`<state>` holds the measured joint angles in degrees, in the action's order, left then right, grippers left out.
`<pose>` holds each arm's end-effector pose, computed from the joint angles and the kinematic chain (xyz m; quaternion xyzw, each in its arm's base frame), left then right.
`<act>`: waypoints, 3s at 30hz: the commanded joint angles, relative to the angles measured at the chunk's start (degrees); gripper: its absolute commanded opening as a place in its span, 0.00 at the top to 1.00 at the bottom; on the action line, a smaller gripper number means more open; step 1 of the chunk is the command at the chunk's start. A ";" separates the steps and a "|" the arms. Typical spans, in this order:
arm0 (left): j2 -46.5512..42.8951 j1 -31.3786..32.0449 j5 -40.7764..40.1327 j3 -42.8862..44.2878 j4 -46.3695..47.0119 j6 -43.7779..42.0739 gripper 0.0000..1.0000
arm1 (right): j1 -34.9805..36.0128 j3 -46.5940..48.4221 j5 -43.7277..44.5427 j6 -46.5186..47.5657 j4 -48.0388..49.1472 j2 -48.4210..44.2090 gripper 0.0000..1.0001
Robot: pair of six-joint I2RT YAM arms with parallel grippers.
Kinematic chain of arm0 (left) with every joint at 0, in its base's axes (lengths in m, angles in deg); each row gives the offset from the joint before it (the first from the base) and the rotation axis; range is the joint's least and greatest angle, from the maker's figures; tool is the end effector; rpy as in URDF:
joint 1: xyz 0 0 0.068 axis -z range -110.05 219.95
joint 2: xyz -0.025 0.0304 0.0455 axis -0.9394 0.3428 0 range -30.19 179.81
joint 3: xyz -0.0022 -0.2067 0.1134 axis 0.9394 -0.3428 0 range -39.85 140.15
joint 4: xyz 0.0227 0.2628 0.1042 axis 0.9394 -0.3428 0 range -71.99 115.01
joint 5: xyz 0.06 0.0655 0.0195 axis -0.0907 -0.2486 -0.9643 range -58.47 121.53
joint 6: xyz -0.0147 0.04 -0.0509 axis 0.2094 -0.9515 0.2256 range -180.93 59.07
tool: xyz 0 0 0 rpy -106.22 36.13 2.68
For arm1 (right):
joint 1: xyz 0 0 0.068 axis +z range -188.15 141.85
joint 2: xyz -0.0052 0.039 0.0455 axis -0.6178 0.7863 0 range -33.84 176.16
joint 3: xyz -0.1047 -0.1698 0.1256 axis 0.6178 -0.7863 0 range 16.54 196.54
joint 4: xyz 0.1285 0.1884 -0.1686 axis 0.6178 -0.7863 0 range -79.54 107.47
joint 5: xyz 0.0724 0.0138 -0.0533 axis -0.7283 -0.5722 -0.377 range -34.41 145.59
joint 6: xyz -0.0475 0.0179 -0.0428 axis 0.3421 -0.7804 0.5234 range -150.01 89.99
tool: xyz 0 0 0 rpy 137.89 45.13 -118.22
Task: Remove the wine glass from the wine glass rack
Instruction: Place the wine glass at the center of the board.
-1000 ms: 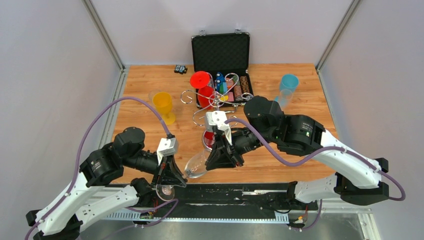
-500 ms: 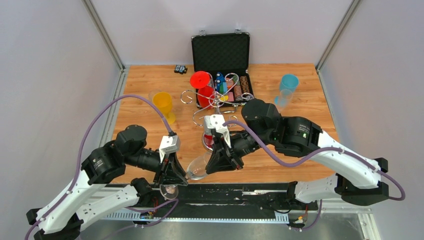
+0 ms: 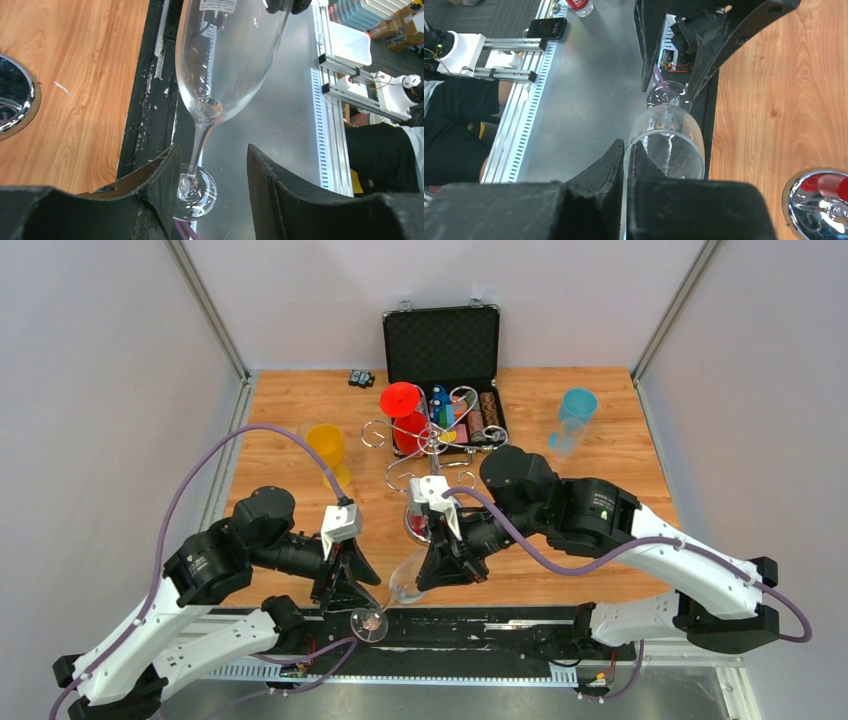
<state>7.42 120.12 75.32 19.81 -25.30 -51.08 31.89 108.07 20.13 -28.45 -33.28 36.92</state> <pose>0.0786 -0.1511 0.3546 0.4541 0.6816 -0.5153 0.2522 0.0658 0.2706 0.4193 -0.6061 0.5798 0.4861 0.2454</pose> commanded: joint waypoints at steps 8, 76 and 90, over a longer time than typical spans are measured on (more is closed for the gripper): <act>0.07 -0.13 -4.91 2.04 2.89 0.58 0.41 | 0.18 -3.02 10.29 -1.21 -2.71 -4.59 1.00; -20.18 -0.08 -28.77 -11.93 13.57 7.65 0.37 | -63.36 -11.14 33.67 -5.76 -5.47 5.12 1.00; -20.82 -0.06 -29.35 -11.93 13.30 7.63 0.37 | -63.49 -10.13 37.83 -6.83 -5.92 4.65 0.77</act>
<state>-13.00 120.12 46.47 7.81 -12.77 -44.06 -31.35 95.66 55.86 -34.46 -40.90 42.30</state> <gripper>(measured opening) 0.627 0.213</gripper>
